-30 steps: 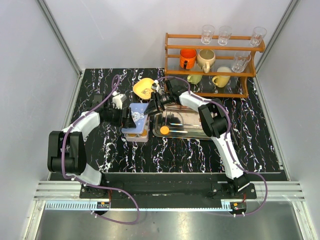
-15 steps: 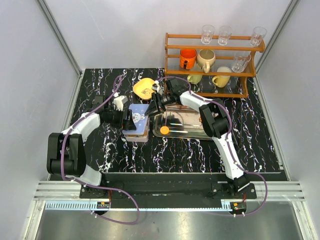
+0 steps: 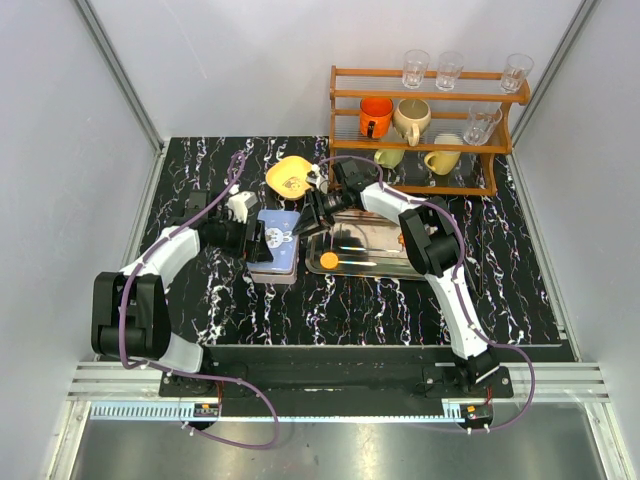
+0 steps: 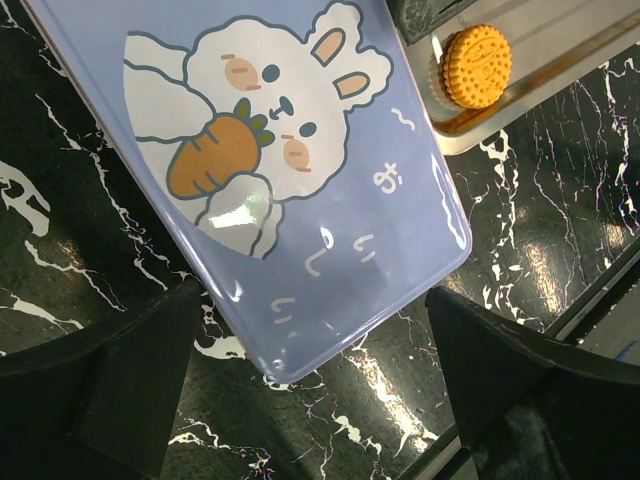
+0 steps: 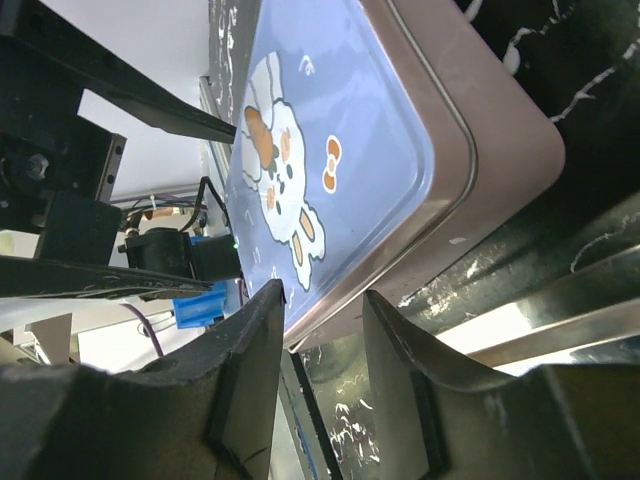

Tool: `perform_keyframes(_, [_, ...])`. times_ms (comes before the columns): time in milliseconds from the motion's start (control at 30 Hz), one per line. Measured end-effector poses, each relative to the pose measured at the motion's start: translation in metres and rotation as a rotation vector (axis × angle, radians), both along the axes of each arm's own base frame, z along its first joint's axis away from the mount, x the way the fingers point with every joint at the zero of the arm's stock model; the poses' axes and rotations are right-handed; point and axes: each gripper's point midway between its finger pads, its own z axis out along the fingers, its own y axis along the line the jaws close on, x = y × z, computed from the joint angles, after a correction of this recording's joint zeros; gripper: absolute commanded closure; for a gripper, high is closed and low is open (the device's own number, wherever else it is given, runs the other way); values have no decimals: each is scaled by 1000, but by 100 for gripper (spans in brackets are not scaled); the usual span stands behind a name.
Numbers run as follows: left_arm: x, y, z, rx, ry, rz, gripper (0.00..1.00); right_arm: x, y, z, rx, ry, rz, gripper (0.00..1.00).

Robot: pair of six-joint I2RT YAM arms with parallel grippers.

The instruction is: Pack the cookies

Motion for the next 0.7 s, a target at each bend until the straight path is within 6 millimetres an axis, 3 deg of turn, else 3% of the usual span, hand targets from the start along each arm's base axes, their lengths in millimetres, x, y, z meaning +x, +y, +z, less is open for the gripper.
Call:
perform_keyframes(200, [-1, -3, 0, 0, 0, -10, 1, -1, -3, -9, -33, 0, -8, 54])
perform_keyframes(700, [-6, -4, -5, 7, 12, -18, 1, -3, -6, -10, -42, -8, -2, 53])
